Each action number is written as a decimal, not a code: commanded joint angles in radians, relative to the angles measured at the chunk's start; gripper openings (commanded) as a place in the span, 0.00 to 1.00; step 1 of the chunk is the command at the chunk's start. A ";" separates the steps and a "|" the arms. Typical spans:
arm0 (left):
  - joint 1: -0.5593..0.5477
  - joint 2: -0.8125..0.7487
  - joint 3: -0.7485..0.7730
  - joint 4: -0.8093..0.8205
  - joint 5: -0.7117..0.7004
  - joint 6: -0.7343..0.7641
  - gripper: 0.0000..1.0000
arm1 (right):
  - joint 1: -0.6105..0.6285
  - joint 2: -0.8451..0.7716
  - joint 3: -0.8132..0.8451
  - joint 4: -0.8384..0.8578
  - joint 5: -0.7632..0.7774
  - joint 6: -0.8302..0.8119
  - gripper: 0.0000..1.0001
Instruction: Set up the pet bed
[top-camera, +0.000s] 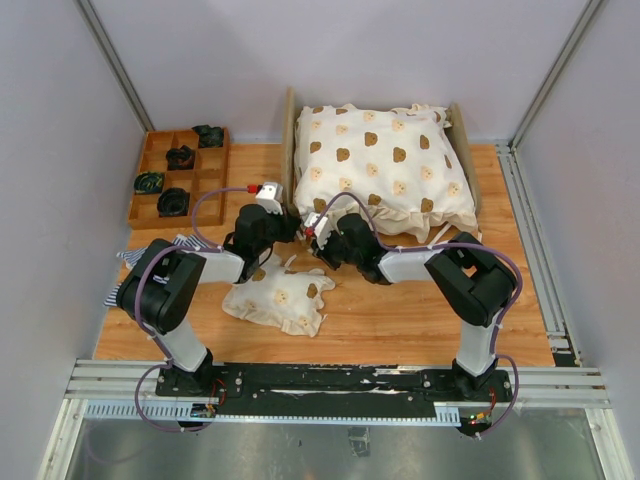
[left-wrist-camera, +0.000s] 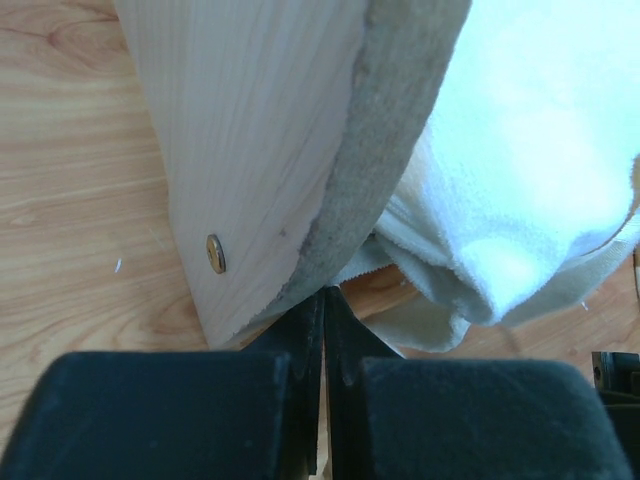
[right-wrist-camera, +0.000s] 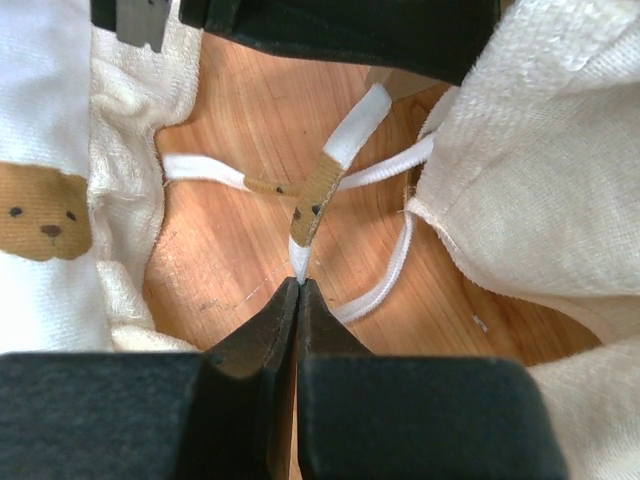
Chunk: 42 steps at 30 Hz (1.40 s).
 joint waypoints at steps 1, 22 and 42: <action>-0.003 0.006 -0.003 0.070 -0.022 0.009 0.00 | -0.018 -0.019 0.013 -0.010 0.000 0.013 0.00; -0.004 -0.151 -0.140 0.067 0.019 -0.085 0.00 | -0.084 0.006 0.130 -0.106 -0.051 -0.171 0.00; -0.003 -0.220 -0.183 0.067 0.079 -0.151 0.00 | -0.072 0.112 0.152 0.203 -0.176 -0.561 0.00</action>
